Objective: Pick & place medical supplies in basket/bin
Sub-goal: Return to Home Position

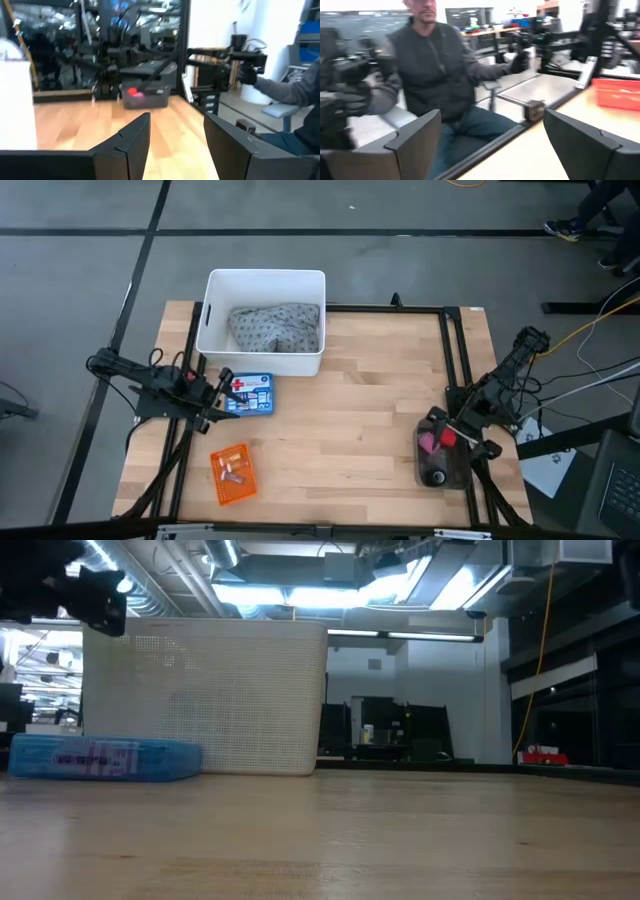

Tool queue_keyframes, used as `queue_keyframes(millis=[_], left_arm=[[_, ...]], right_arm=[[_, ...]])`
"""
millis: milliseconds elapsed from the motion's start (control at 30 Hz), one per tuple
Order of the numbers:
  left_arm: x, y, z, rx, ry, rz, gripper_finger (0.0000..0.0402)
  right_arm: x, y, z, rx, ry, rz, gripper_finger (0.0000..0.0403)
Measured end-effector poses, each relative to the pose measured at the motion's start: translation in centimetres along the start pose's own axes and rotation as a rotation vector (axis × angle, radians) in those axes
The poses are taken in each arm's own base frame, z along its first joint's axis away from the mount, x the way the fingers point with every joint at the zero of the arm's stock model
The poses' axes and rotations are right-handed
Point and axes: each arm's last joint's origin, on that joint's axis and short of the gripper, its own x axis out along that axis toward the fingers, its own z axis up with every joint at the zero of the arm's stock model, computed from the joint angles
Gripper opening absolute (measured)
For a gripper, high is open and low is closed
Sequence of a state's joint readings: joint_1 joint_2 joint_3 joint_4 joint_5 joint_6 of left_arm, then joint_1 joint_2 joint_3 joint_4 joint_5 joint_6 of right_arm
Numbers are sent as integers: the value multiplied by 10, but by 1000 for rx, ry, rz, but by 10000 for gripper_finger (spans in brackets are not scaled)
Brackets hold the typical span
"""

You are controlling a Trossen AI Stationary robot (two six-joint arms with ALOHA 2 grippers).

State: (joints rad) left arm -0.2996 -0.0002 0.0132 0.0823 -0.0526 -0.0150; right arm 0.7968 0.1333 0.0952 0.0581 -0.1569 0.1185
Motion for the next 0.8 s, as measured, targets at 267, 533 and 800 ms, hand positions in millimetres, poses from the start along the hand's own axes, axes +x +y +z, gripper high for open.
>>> queue_keyframes(millis=[267, 533, 800], left_arm=[[0, 0, -2, -16, 13, 15, 182], [0, 4, -3, 22, 21, 125, 182], [0, -1, -8, 11, 73, -45, 182]], right_arm=[[-5, -7, -6, -8, 47, -152, 352], [-12, -12, -18, 47, 142, -270, 352], [-16, -13, -18, -1, 162, -302, 352]])
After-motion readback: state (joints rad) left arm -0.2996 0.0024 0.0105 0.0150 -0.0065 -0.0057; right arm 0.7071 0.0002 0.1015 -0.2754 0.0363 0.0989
